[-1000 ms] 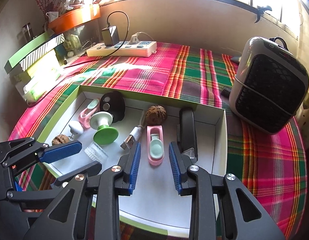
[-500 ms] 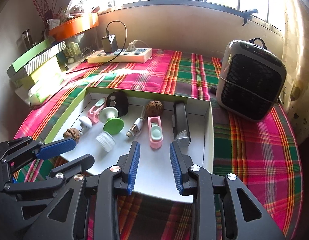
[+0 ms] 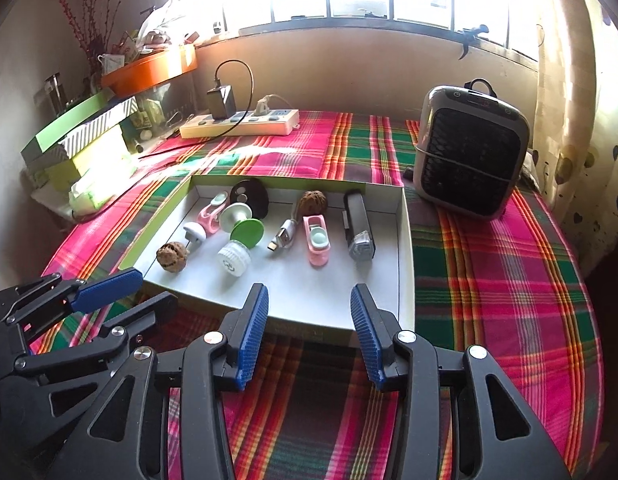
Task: Organize objects
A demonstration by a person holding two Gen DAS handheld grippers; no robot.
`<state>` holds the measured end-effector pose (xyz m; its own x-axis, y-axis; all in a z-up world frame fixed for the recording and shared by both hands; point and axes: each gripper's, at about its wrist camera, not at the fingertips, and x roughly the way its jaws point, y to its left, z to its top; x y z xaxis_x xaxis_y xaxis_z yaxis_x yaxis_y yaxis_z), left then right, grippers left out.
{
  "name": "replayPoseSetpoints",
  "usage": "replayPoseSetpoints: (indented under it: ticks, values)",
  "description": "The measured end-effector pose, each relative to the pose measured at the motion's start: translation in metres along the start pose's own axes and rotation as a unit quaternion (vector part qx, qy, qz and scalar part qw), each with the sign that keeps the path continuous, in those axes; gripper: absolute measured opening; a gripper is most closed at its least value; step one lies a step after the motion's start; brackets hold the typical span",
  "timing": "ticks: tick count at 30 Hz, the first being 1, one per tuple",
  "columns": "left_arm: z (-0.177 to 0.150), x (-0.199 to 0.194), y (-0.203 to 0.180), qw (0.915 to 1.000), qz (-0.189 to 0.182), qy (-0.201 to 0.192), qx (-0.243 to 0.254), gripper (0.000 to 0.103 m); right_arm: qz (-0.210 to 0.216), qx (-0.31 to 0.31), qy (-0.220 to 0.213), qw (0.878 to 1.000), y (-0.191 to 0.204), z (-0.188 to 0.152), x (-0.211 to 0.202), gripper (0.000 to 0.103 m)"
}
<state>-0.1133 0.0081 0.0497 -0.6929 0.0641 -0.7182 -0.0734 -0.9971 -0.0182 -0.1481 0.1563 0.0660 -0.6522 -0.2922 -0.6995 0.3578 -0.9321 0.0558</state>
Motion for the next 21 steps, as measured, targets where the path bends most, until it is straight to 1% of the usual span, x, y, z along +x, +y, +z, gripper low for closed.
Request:
replayPoseSetpoints:
  ticks: [3,5,8,10,16,19,21]
  values:
    - [-0.008,-0.003,0.000,0.9999,0.015,-0.002,-0.003,0.035,-0.025,-0.010,-0.008,1.000,0.007,-0.008,-0.008,0.044]
    - [-0.013,-0.004,0.000,0.9998,0.015,0.004,-0.009,0.035,-0.029,-0.014,-0.002,0.999,0.010,-0.014,-0.010,0.044]
    - [-0.021,-0.004,0.000,0.9995,0.028,0.007,-0.013,0.035,-0.046,-0.003,-0.003,0.999,0.009,-0.024,-0.014,0.044]
    - [-0.026,-0.006,0.001,0.9994,0.029,0.010,-0.015,0.035,-0.037,0.004,0.005,0.999,0.007,-0.030,-0.014,0.045]
    - [-0.040,-0.009,-0.001,0.9993,0.029,0.020,-0.015,0.035,-0.031,0.001,0.024,0.999,0.010,-0.048,-0.014,0.045]
    - [-0.046,-0.011,-0.002,0.9992,0.031,0.024,-0.010,0.035,-0.035,0.004,0.031,0.999,0.011,-0.056,-0.014,0.045]
    - [-0.050,-0.011,-0.001,0.9991,0.025,0.031,-0.013,0.035,-0.036,0.005,0.033,0.999,0.012,-0.061,-0.015,0.045]
